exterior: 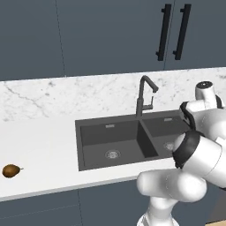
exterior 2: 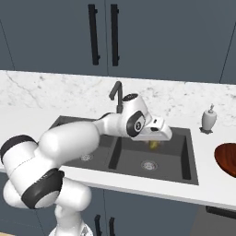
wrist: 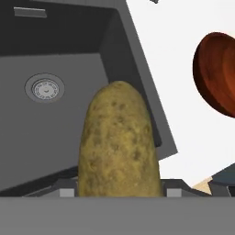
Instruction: Pick the potato from the sink and place it in the bowl. Then pick the bowl and place it in the microwave. Then close the microwave door and press the start button.
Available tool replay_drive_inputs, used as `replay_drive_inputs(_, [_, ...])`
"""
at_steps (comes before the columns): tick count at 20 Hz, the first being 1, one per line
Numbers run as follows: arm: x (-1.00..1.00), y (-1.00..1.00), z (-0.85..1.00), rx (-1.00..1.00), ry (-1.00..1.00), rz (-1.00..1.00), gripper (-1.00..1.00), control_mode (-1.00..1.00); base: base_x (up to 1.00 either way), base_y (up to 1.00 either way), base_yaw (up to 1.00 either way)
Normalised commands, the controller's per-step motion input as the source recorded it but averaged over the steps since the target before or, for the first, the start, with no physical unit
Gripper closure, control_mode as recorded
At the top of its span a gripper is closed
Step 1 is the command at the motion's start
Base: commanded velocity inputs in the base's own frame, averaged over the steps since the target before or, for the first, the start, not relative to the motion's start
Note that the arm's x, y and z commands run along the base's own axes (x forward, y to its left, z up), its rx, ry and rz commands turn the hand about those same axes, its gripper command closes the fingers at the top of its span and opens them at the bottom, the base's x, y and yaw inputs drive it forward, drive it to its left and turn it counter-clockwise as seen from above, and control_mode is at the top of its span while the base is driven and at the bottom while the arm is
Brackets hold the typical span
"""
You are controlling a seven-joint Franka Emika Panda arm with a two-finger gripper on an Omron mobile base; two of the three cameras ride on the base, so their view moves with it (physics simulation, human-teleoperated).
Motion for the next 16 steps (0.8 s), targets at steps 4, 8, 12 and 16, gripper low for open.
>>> replay_drive_inputs(4, [-0.24, 0.03, 0.2, -0.01, 0.0, 0.0, 1.0, -1.0, 0.0, 0.0, 0.0])
replay_drive_inputs(8, [-0.36, 0.26, 0.18, 0.14, -0.09, 0.09, 1.0, -1.0, 0.0, 0.0, 0.0])
replay_drive_inputs(12, [-0.4, 0.75, 0.11, 0.08, -0.14, 0.17, 1.0, -1.0, 0.0, 0.0, 0.0])
replay_drive_inputs(16, [-0.39, 0.99, 0.18, 0.0, -0.2, 0.19, 1.0, -1.0, 0.0, 0.0, 0.0])
